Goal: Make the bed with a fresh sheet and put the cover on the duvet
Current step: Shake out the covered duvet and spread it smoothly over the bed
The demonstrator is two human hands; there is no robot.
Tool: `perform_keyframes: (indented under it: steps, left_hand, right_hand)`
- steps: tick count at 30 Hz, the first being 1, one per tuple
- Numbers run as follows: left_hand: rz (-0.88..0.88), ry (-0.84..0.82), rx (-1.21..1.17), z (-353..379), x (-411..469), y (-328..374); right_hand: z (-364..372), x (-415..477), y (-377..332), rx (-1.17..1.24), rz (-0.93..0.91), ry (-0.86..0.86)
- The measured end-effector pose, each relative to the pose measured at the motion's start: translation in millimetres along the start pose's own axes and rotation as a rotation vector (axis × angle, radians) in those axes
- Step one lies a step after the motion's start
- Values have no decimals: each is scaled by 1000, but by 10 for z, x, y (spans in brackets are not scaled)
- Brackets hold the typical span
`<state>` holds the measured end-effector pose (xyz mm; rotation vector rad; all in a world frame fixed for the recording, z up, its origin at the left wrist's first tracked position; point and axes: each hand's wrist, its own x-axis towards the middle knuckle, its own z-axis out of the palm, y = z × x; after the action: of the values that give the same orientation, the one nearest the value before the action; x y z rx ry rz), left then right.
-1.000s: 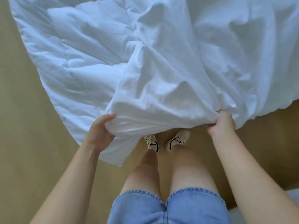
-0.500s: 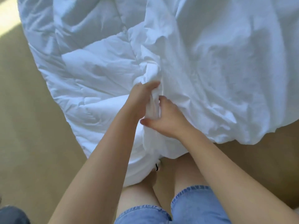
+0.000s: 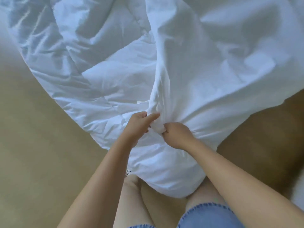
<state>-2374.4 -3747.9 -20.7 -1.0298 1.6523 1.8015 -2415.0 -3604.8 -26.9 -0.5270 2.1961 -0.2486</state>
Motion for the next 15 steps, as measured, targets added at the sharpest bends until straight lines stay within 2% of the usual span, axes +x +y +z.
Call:
perform_keyframes:
  steps: [2, 4, 8, 10, 12, 13, 15]
  left_hand:
    - [-89, -242, -78, -139, 108, 156]
    - [-148, -372, -152, -157, 250, 363]
    - [-184, -295, -293, 59, 619, 939]
    - [-179, -284, -376, 133, 769, 1147]
    - [-205, -343, -381, 161, 854, 1233]
    - [-225, -389, -352, 155, 862, 1265]
    - [-231, -506, -247, 108, 874, 1371]
  right_hand:
    - [-77, 3, -34, 45, 115, -74]
    - [-119, -4, -17, 117, 187, -150]
    - [-102, 80, 20, 240, 226, -211]
    - [-24, 168, 14, 325, 260, -99]
    - [34, 274, -55, 520, 294, 66]
    - [20, 333, -143, 665, 300, 201]
    - [-145, 485, -406, 901, 207, 598]
